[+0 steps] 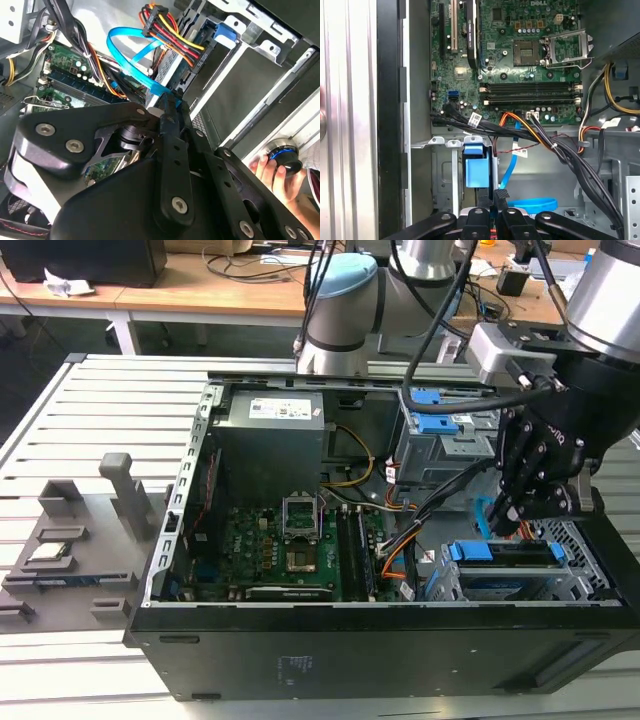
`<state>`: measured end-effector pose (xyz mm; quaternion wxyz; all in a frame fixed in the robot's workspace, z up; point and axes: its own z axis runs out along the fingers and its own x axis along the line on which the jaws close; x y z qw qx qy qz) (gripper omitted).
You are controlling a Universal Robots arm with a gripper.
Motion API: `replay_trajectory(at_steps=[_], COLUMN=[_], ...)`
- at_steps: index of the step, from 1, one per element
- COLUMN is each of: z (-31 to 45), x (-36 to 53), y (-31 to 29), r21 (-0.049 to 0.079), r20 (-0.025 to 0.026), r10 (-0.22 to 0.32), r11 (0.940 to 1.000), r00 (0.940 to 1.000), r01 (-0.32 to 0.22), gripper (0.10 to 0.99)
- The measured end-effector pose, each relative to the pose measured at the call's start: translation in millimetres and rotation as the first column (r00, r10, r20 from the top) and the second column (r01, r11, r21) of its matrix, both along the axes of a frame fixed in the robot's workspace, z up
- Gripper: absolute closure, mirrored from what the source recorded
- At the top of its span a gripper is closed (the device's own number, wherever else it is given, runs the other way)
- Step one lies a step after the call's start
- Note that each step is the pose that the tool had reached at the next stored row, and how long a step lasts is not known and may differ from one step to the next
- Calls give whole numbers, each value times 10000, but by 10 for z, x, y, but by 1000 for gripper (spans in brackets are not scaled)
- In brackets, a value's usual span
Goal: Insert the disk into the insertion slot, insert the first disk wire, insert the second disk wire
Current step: 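Insert the second disk wire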
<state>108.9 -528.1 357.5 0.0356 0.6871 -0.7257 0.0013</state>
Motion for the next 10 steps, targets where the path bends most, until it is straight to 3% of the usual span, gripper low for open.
replay_trajectory(at_steps=[4,10], z=[-61,-121], x=[40,123], y=[-39,-41], r21=[3,1], r20=[0,0], r10=[0,1], r11=[10000,10000], r00=[10000,10000], r01=[0,-1], gripper=[925,925])
